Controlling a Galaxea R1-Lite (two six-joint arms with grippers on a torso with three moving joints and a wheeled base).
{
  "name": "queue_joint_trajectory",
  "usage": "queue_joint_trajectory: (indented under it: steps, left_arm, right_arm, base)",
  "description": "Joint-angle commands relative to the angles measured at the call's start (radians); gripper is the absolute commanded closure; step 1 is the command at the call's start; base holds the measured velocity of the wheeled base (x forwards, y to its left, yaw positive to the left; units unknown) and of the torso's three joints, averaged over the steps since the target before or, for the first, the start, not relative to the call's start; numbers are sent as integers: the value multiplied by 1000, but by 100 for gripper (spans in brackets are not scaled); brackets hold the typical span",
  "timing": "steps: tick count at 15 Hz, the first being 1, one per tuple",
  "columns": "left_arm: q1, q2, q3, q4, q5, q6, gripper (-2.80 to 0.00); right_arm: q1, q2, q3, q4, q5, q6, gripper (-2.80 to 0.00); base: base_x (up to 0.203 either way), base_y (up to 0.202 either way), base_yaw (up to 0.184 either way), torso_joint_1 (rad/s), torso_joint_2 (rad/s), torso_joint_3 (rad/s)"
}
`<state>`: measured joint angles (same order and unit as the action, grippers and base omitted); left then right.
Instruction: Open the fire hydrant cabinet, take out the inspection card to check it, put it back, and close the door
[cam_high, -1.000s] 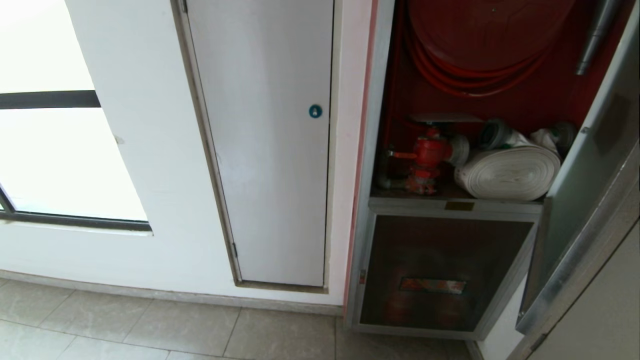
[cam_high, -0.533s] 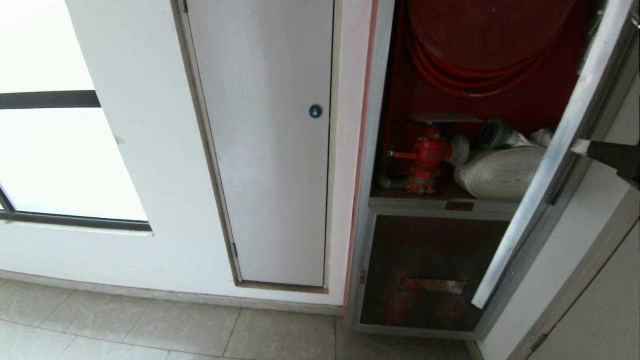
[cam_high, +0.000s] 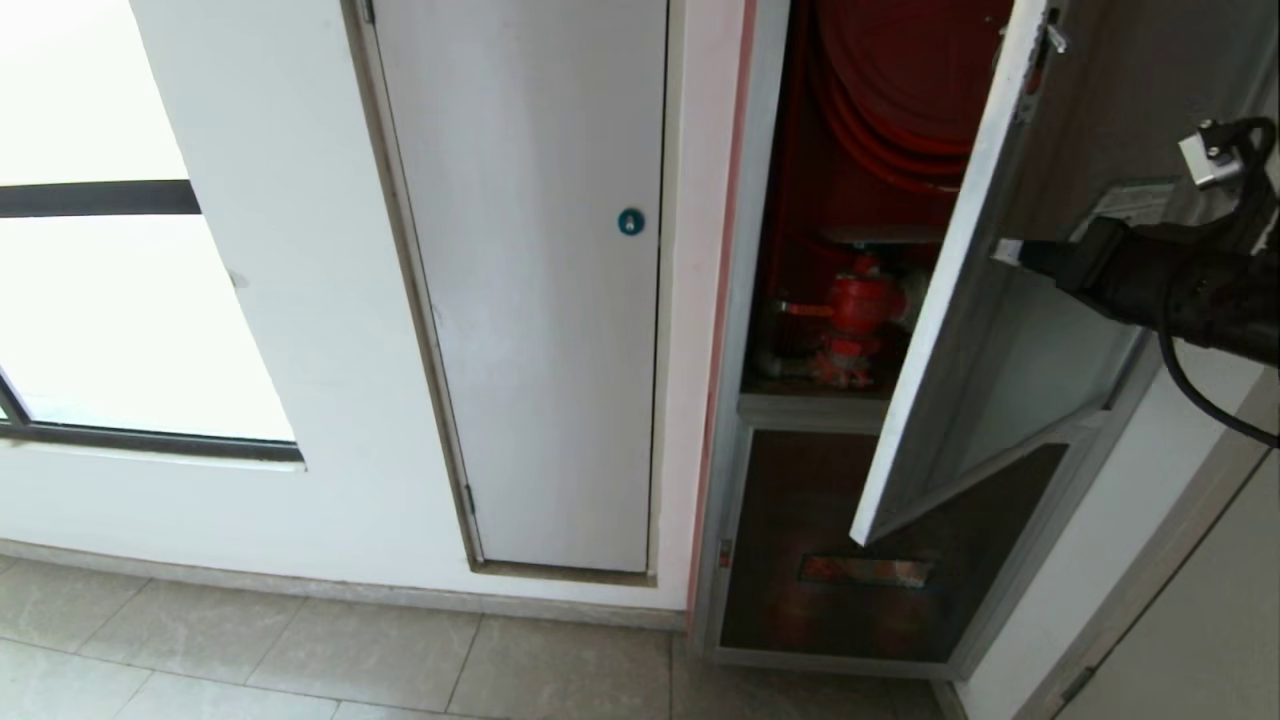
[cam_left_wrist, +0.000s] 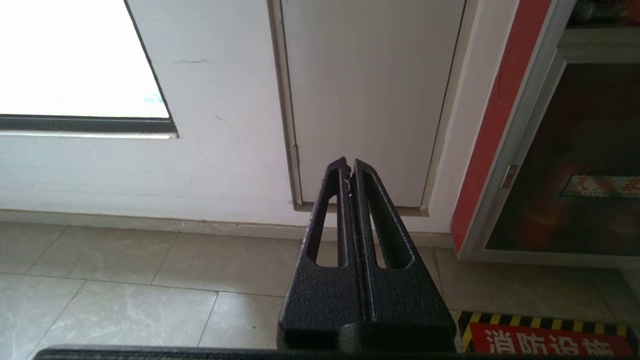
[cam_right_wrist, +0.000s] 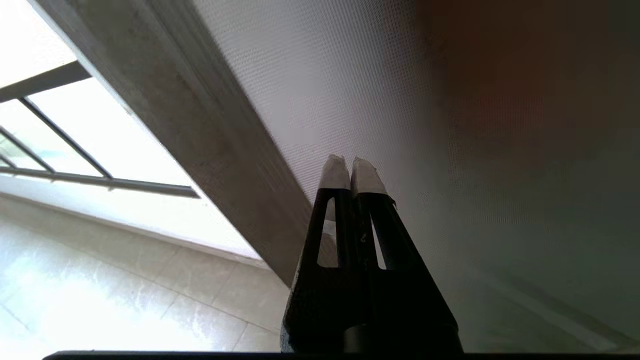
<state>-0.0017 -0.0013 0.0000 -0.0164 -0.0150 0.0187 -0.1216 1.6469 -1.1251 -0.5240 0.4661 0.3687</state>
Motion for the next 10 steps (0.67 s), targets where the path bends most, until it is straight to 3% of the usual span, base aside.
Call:
queue_joint_trajectory:
  steps: [1, 5, 10]
  left_arm:
    - [0, 1, 6, 0, 0, 0, 0]
    - [0, 1, 6, 0, 0, 0, 0]
    - [0, 1, 6, 0, 0, 0, 0]
  right_arm:
    - [20, 117, -84, -4, -11, 1, 0]
    - [55, 269, -273, -4, -110, -3, 0]
    - [57, 370, -391, -4, -145, -4, 0]
  base:
    - [0, 0, 0, 0, 0, 0]
    - [0, 0, 0, 0, 0, 0]
    - [0, 0, 0, 0, 0, 0]
